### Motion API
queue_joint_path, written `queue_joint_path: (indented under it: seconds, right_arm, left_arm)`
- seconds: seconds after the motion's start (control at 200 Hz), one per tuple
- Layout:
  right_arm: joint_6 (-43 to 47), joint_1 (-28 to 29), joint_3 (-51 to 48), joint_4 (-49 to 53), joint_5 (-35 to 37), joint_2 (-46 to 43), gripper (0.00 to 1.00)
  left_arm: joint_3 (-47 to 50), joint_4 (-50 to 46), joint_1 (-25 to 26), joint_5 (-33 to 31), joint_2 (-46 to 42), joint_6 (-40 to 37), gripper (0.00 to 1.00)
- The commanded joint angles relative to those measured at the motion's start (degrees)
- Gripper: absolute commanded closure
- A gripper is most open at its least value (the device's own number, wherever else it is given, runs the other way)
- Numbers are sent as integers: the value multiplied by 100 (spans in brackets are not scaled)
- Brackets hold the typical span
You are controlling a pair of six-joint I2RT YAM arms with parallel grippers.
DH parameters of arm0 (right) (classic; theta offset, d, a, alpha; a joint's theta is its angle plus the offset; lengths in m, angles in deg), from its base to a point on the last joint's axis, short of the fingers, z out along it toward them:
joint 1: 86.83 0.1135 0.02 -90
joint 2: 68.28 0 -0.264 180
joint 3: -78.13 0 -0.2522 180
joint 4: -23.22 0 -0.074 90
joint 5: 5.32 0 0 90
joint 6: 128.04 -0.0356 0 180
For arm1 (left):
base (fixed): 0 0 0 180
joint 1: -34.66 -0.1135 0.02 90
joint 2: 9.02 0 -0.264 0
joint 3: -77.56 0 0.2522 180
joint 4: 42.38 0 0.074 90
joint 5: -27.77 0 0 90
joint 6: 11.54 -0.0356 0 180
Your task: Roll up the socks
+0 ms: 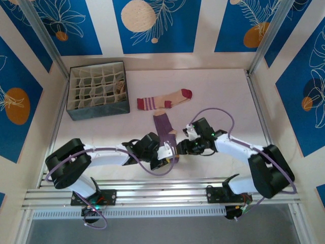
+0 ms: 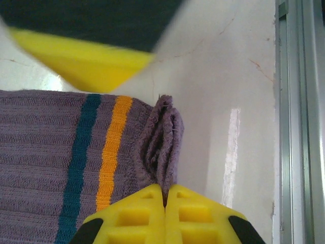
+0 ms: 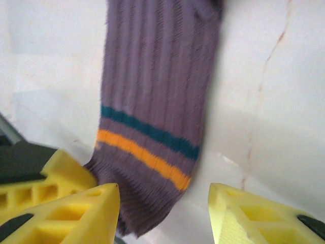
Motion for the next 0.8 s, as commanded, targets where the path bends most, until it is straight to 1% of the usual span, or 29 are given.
queue_joint_path:
  seconds: [0.0,0.06,0.185,0.495,0.655,0.79]
  right_arm:
    - [-204,-50,-292,-539,-477,-265,49]
    - [-179,-74,-307,-583,-497,-234,49]
    - [-31,-82,-90,-511,-565,119,48]
    - [159,4,304,-663,-865,932,49]
    - [191,128,468,-584,-812,1204,50]
    - [182,257,563,-433,-621,1287,50]
  left_arm:
    - [-221,-445,-163,302,163,231,100]
    - [-288,-499,-270,440,254,311,100]
    - [-430,-623,-487,643,412,489,100]
    - [-493,-343,-1083,1166,810,1156,100]
    - [-564,-293,-1170,1209,969,1228,100]
    - [-577,-217,-1165,1180,1030,1240,100]
